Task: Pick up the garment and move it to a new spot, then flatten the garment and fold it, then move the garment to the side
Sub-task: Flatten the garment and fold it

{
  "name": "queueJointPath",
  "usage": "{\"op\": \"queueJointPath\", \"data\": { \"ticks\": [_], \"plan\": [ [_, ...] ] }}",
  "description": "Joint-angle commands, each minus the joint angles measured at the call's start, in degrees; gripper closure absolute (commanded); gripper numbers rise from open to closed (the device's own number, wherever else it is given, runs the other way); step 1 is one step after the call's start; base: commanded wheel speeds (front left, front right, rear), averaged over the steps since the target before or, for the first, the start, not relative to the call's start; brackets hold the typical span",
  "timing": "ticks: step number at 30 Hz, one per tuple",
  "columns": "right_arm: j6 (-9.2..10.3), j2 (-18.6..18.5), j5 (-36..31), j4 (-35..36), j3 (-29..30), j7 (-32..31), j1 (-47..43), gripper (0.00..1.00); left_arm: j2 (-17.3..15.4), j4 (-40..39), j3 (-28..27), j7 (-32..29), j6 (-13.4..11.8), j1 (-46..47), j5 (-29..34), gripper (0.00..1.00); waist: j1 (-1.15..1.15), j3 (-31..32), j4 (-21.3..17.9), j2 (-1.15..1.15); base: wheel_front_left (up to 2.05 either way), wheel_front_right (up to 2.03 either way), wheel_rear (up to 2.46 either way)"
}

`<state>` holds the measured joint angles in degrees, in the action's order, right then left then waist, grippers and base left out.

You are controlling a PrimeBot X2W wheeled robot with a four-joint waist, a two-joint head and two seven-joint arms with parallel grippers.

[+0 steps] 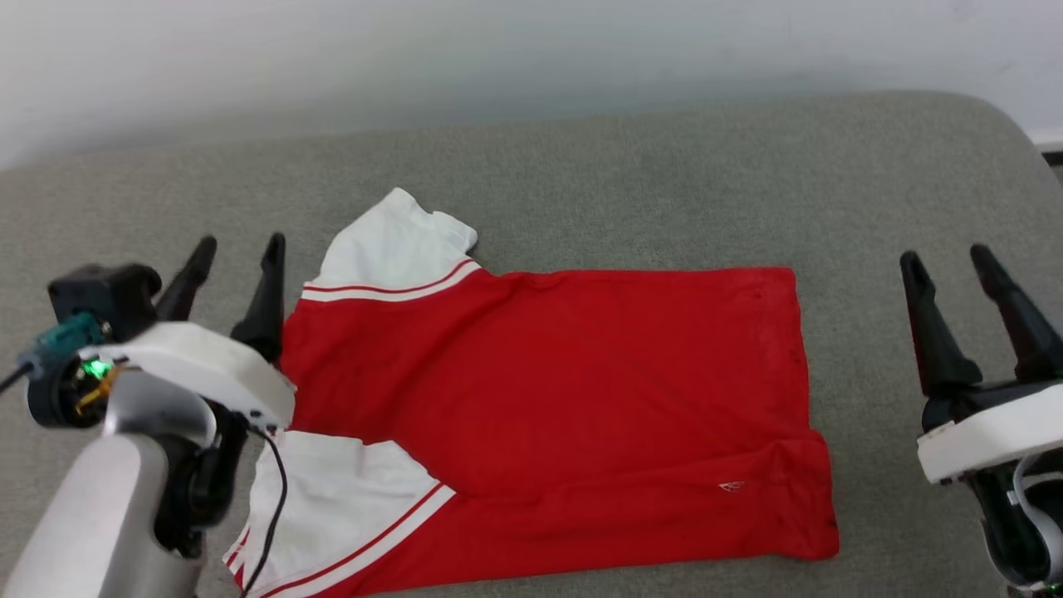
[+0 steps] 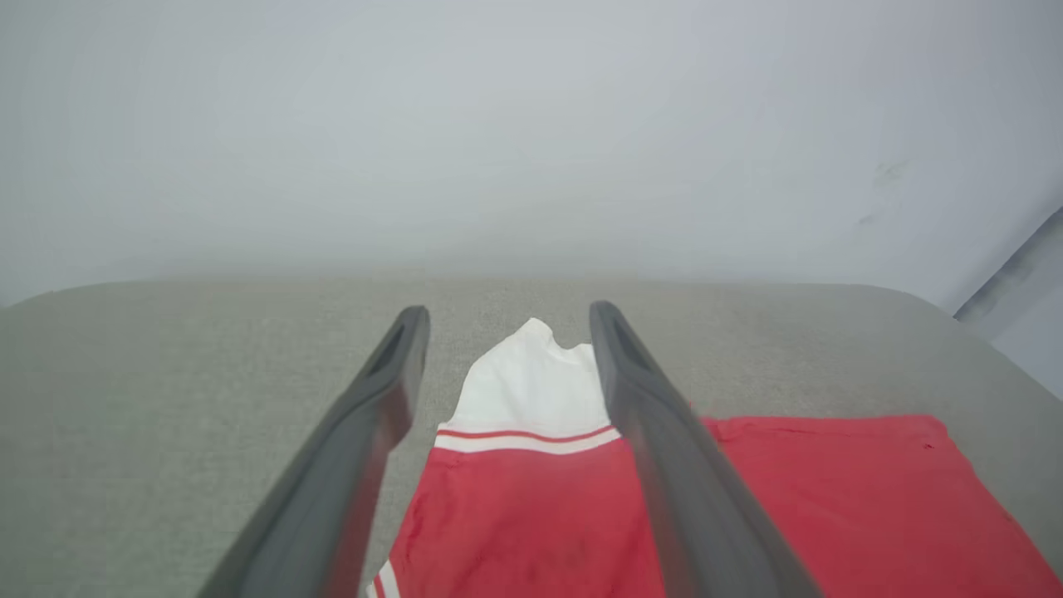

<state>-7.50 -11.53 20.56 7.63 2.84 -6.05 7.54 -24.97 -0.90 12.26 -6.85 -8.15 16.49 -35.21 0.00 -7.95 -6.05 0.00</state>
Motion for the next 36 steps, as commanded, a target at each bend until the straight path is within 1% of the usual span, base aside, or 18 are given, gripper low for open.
{"op": "queueJointPath", "data": {
  "ticks": [1,3,6,10,12,14,16,17,20,23,26,29,31,32,34,35,36],
  "plan": [
    [0.02,0.7,-0.4,1.0,0.1,0.8,1.6,0.0,-0.6,0.3,-0.4,0.0,-0.2,2.7,0.6,0.0,0.0,-5.1,-2.4,0.0,0.0,0.0,0.0],
    [0.02,1.0,-0.6,2.3,-0.2,1.4,3.5,0.0,-1.3,0.5,-0.7,-0.7,0.0,6.7,0.9,0.0,0.0,-8.5,-3.7,0.0,0.0,0.0,0.0],
    [0.02,1.6,-0.5,3.3,-0.6,2.7,6.0,0.0,-2.3,2.1,-0.3,-2.8,1.6,13.1,0.9,0.0,0.0,-12.7,-5.4,0.0,0.0,0.0,0.0],
    [0.02,2.1,-0.6,3.5,-1.4,3.9,8.6,0.0,-4.2,5.3,0.4,-8.1,4.7,22.0,-0.6,0.0,0.0,-16.9,-7.5,0.0,0.0,0.0,0.0],
    [0.02,2.1,-0.6,3.3,-1.9,4.3,9.5,0.0,-5.2,7.4,1.3,-12.2,6.8,26.4,-1.9,0.0,0.0,-18.3,-8.5,0.0,0.0,0.0,0.0],
    [0.02,2.3,-0.6,3.0,-2.1,4.9,10.3,0.0,-6.5,9.5,2.7,-17.8,9.1,30.3,-3.2,0.0,0.0,-19.4,-9.4,0.0,0.0,0.0,0.0],
    [0.02,2.5,-0.3,2.6,-2.6,5.1,10.7,0.0,-8.0,11.4,4.1,-24.7,10.7,33.8,-4.9,0.0,0.0,-20.3,-10.3,0.0,0.0,0.0,0.0],
    [0.02,2.6,-0.2,2.4,-2.7,5.3,10.9,0.0,-9.1,12.2,4.9,-28.5,11.1,35.3,-5.2,0.0,0.0,-20.8,-10.8,0.0,0.0,0.0,0.0],
    [0.02,3.1,0.1,1.8,-3.1,5.9,11.1,0.0,-11.0,14.0,6.6,-38.5,11.4,39.2,-6.9,0.0,0.0,-22.2,-12.1,0.0,0.0,0.0,0.0],
    [0.02,3.6,0.6,1.2,-3.4,6.5,11.0,0.0,-12.9,15.3,7.6,-46.4,10.5,41.8,-7.6,0.0,0.0,-23.5,-13.1,0.0,0.0,0.0,0.0],
    [0.02,3.8,1.2,0.5,-4.0,7.1,11.3,0.0,-14.5,17.0,8.7,-51.0,9.7,42.7,-7.1,0.0,0.0,-24.8,-14.1,0.0,0.0,0.0,0.0],
    [0.02,4.0,1.7,-0.2,-4.5,7.6,11.6,0.0,-15.3,18.9,8.9,-53.8,8.5,42.0,-7.6,0.0,0.0,-25.8,-15.0,0.0,0.0,0.0,0.0],
    [0.02,4.0,2.1,-0.7,-4.9,8.0,11.7,0.0,-15.4,20.9,9.0,-55.4,7.5,40.1,-8.3,0.0,0.0,-26.2,-15.4,0.0,0.0,0.0,0.0],
    [0.02,4.0,2.3,-1.0,-5.1,8.0,11.8,0.0,-14.9,21.9,9.0,-56.3,7.0,38.8,-9.0,0.0,0.0,-26.2,-15.6,0.0,0.0,0.0,0.0],
    [0.02,3.8,2.7,-1.5,-5.1,8.1,11.8,0.0,-14.0,23.2,9.3,-57.6,6.4,36.3,-10.2,0.71,0.0,-26.2,-15.7,0.0,0.0,0.0,0.0],
    [0.02,3.7,2.9,-1.7,-5.1,8.0,11.8,0.0,-13.4,23.7,9.3,-57.8,6.0,35.3,-11.0,1.0,0.0,-26.2,-15.8,0.0,0.0,0.0,0.0],
    [0.02,3.5,3.1,-1.8,-5.0,7.9,11.8,0.0,-12.8,23.9,9.3,-57.9,5.8,34.4,-11.4,1.0,0.0,-26.1,-15.7,0.0,0.0,0.0,0.0]
  ]
}}
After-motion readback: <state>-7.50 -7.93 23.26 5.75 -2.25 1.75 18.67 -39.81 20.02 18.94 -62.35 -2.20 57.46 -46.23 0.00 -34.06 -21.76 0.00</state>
